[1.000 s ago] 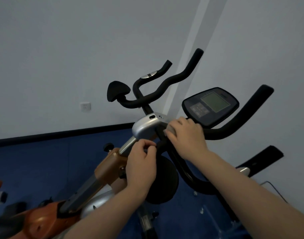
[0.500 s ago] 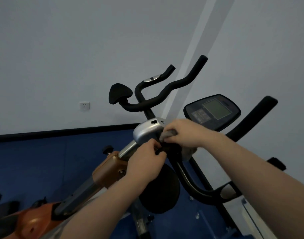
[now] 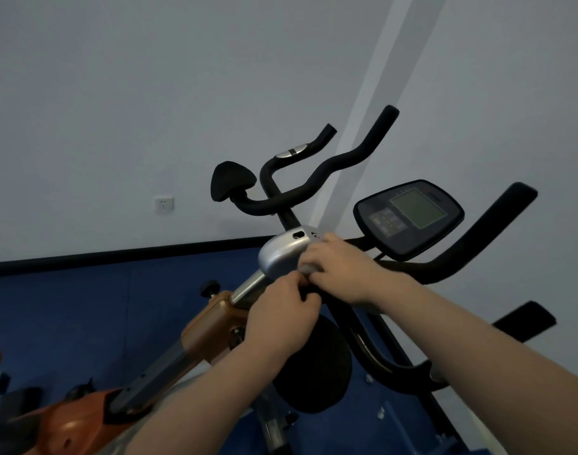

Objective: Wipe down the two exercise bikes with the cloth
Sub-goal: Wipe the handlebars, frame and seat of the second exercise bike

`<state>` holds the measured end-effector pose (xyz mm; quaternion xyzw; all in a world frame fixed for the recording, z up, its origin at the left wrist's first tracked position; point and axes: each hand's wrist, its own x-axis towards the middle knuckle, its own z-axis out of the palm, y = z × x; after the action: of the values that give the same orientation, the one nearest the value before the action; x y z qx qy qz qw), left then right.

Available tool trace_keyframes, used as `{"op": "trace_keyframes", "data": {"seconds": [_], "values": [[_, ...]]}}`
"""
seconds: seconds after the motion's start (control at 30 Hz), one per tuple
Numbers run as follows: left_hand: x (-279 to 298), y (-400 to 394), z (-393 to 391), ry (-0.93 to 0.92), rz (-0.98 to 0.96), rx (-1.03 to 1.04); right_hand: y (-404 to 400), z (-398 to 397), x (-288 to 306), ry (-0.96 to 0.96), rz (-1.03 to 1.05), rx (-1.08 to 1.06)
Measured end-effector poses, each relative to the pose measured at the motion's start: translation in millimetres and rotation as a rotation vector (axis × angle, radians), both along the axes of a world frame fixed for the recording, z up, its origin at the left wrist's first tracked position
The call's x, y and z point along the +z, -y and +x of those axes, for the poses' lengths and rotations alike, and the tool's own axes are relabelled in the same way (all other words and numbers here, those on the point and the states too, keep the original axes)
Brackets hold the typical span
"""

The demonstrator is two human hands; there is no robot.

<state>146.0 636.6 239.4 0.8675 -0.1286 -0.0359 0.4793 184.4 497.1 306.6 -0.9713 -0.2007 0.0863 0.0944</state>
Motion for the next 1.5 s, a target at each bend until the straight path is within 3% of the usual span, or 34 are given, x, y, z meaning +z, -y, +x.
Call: {"op": "trace_keyframes", "data": {"seconds": [0.1,0.2,0.3,0.4,0.5,0.57,0.63,0.7,0.83,0.9,1.0,1.13,1.17,1.27,1.4,1.5], "values": [[2,0,-1,0.007,0.019,-0.006,19,10,15,-0.181,0.035,-0.084],[1,1,-1,0.003,0.01,0.016,26,28,18,-0.031,0.064,-0.244],[0,0,-1,0.011,0.001,0.011,22,12,1,-0.032,0.175,-0.18],[0,1,-1,0.015,0.007,0.009,31,17,17,-0.208,0.043,-0.176],[-1,1,-1,0.017,0.006,0.022,35,39,34,-0.111,-0.194,-0.206],[-2,1,-1,0.022,0.008,0.026,31,38,28,-0.095,0.024,-0.213],[-3,1,-1,0.032,0.012,0.033,22,22,19,-0.21,0.241,-0.173],[-2,1,-1,0.038,0.023,0.035,22,13,17,-0.336,0.219,-0.133],[-1,2,-2,0.019,0.033,0.04,22,32,43,-0.371,0.012,-0.196],[0,2,-2,0.017,0.039,0.05,14,35,41,-0.307,0.052,-0.182],[1,0,-3,0.021,0.034,0.039,4,24,20,-0.391,0.094,-0.175],[3,0,-5,0.012,0.029,0.036,29,33,34,-0.211,-0.191,-0.305],[3,0,-5,0.013,0.031,0.042,31,35,36,-0.143,-0.199,-0.328],[1,2,-4,0.027,0.032,0.057,16,21,19,-0.105,0.085,-0.298],[1,1,-4,0.029,0.014,0.06,7,-32,-21,0.291,0.03,-0.201],[5,1,-2,0.061,0.054,0.051,32,-34,-14,0.457,-0.084,-0.237]]}}
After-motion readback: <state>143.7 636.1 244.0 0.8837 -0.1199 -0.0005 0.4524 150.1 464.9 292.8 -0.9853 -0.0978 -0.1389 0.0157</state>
